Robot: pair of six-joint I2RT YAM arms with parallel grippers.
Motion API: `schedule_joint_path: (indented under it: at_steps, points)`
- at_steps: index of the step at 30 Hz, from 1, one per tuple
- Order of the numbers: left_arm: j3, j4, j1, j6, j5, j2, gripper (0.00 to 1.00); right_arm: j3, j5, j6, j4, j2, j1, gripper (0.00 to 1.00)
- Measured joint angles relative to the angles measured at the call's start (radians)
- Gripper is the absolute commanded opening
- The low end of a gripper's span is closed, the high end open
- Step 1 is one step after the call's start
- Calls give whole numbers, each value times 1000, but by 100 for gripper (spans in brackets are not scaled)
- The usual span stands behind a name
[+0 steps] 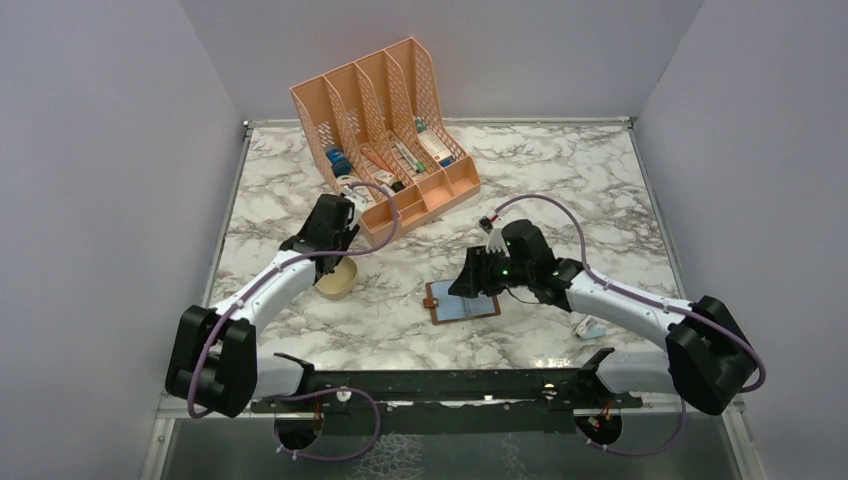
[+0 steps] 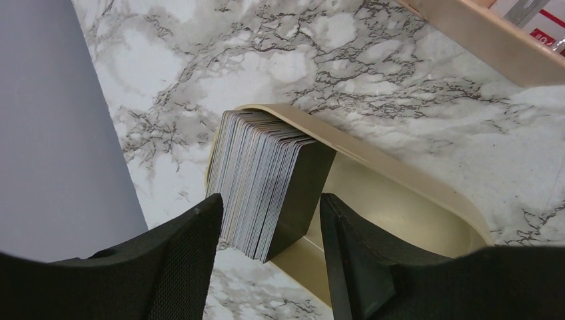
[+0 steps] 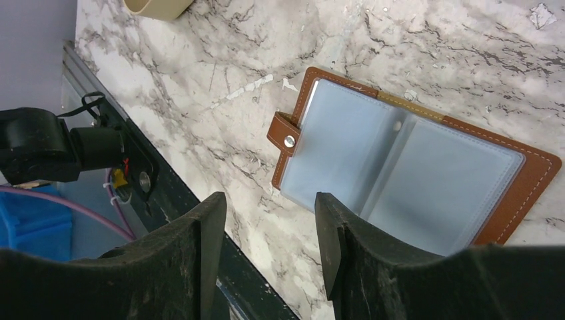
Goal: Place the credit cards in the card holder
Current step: Turn over the card slot in the card holder.
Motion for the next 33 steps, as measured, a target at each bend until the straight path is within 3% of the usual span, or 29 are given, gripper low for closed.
schedule_joint_path:
  at_steps: [12, 28, 33]
  points:
    - [0, 51, 4, 85, -61, 106, 52, -3, 5, 1, -23, -34, 0, 52]
    - [45, 65, 3, 122, -104, 154, 30, -16, 23, 1, -45, -89, 0, 52]
    - [54, 64, 3, 129, -108, 154, 17, -16, 24, 1, -51, -89, 0, 52]
